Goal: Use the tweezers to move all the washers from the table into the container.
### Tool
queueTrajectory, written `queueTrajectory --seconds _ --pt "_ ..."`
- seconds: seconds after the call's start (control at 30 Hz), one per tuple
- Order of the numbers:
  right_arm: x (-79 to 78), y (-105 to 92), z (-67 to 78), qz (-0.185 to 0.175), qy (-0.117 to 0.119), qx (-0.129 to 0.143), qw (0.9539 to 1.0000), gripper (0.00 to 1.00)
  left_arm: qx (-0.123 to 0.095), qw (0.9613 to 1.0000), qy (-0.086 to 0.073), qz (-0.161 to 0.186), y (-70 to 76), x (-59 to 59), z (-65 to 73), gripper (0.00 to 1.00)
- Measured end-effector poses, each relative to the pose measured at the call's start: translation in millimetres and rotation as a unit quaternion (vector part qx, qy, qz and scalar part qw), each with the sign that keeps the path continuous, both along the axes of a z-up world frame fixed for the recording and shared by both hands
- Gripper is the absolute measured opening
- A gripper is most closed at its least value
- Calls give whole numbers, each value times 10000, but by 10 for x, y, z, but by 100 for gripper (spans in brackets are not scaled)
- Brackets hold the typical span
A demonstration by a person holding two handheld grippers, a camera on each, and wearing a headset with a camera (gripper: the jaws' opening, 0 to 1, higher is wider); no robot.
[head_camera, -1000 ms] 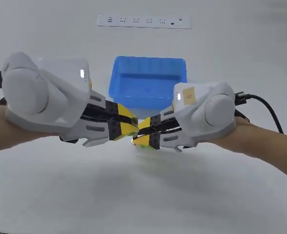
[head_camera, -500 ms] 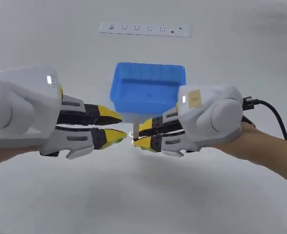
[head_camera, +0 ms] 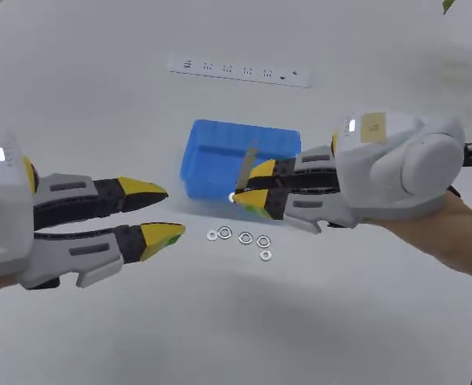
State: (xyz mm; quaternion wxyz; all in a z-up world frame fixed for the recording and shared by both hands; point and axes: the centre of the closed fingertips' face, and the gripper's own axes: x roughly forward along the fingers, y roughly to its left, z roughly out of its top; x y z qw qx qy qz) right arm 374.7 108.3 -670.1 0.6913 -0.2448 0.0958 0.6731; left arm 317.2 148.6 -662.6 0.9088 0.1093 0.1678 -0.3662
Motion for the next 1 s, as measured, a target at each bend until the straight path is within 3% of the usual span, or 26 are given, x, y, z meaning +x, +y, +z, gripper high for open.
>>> queueTrajectory --seconds 0.13,0.4,0.6,0.77,0.83,1.0 --pt "91 30 112 42 -227 -70 9997 9 -283 9995 9 160 35 -25 27 35" --pt "330 124 233 39 -433 -142 9990 9 -340 9992 29 194 88 -138 -29 43" --pt "559 190 223 -26 -477 -80 9988 9 -473 9982 -59 372 142 -106 -8 52" --pt "724 231 65 -91 -440 -156 9989 9 -652 9971 -153 351 124 -74 28 65" --pt "772 241 -13 -116 -311 -153 9993 9 -766 9966 -56 293 89 -70 -1 71" --pt "918 223 -221 -167 -163 -291 9993 9 -834 9963 -29 221 44 -54 -24 79"
